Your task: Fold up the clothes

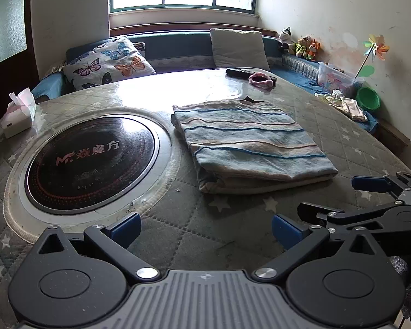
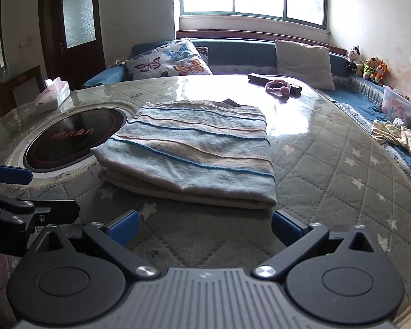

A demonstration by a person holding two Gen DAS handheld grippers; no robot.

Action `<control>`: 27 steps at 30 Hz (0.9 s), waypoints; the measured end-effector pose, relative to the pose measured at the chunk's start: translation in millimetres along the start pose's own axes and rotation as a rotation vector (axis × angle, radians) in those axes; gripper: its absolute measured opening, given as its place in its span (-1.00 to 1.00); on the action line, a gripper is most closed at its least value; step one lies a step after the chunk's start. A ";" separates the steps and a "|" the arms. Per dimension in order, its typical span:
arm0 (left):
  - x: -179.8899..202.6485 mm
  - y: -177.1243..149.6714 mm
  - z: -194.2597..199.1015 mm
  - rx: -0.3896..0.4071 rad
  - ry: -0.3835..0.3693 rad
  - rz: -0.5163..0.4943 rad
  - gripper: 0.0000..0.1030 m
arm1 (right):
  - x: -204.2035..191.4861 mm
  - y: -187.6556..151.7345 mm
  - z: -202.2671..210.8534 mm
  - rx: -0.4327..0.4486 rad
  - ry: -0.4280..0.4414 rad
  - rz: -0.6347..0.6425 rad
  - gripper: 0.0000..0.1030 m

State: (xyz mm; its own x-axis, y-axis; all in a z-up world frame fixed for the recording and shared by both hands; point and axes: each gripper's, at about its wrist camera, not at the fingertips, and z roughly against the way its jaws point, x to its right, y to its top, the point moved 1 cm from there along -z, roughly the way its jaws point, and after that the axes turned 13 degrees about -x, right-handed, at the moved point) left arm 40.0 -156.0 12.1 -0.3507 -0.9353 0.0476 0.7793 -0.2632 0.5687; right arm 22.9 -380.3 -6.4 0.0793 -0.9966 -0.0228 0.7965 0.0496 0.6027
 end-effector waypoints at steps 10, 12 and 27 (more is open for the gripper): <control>5.4 -5.4 -1.6 -0.017 0.011 -0.012 1.00 | 0.5 -6.2 2.7 -0.002 -0.002 -0.006 1.00; 5.3 -6.6 -1.8 -0.019 0.012 -0.011 1.00 | -0.1 -7.2 2.8 -0.003 -0.002 -0.005 1.00; 1.6 -12.7 -0.8 -0.025 0.014 -0.006 1.00 | -4.8 -10.8 1.8 -0.011 -0.010 0.003 1.00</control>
State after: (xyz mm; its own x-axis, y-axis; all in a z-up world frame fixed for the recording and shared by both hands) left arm 30.0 -154.4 4.3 -0.3485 -0.9367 0.0325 0.7897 -0.2748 0.5485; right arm 12.8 -376.2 -11.4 0.0757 -0.9970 -0.0127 0.8028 0.0534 0.5939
